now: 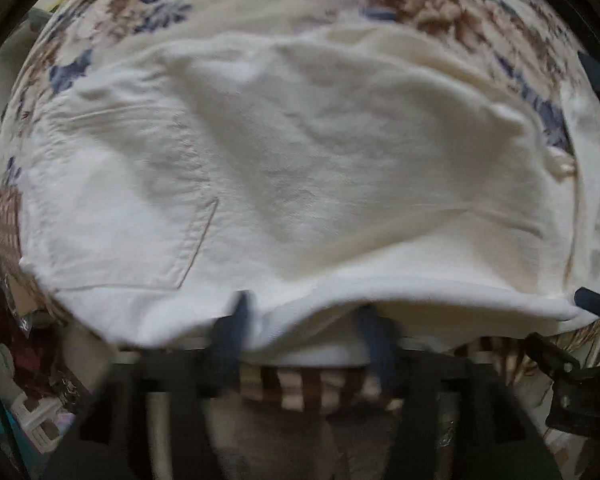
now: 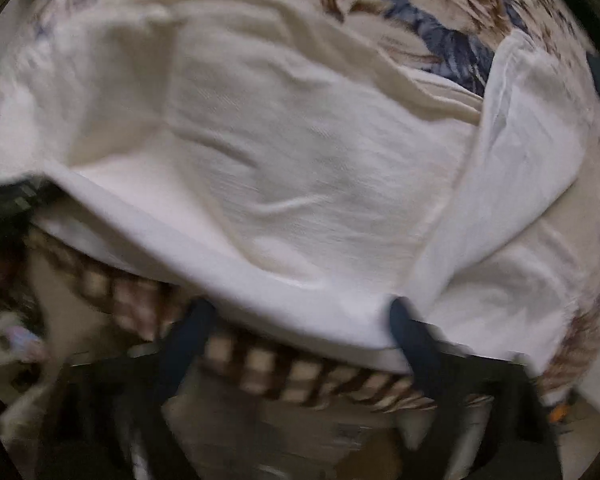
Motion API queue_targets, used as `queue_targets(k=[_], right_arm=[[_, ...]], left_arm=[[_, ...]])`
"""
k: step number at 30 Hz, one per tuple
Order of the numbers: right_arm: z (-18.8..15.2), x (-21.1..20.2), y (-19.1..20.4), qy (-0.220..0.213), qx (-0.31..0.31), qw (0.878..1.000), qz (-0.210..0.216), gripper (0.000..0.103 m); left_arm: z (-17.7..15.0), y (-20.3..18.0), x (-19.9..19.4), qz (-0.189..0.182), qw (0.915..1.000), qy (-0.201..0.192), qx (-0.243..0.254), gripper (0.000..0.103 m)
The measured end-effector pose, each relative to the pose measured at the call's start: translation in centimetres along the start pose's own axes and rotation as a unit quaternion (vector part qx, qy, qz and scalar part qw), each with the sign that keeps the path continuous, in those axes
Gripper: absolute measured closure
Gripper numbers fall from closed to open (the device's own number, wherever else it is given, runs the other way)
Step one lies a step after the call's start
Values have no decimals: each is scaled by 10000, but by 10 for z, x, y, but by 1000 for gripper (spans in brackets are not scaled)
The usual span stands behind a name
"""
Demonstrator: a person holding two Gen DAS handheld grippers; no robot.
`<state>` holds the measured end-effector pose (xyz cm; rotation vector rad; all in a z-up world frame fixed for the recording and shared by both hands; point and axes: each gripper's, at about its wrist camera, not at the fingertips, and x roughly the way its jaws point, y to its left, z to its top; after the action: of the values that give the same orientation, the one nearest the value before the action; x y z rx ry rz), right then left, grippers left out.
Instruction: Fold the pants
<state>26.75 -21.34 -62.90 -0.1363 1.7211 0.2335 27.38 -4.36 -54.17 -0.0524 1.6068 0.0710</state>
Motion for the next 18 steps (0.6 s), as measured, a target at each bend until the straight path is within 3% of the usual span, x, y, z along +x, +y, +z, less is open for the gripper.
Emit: queue_targets(k=[1,4,9,15,18], right_arm=[[-2,-7,-2,-61,130,9999,31,8],[-4,-25,-11,-253,486,9983,178,8],[8,-58,-47,-741,1256,9893,-40,8],[67,-60,-114,-1080,1909,9744,-500,8],[98,-50,-134,-1199,2018,9693,-738,8]], left_arm=[[-2,-1,-5,-40,10000,-40,-33,4],[-5,-6,-25,-31,9995,-306,-115,4],[12,-28,-50,323,9948,-963,-62,4],[66,-29,-37,494,9904,-1289,113,4],[71,-31,-28,355,9906,-1319,122,4]])
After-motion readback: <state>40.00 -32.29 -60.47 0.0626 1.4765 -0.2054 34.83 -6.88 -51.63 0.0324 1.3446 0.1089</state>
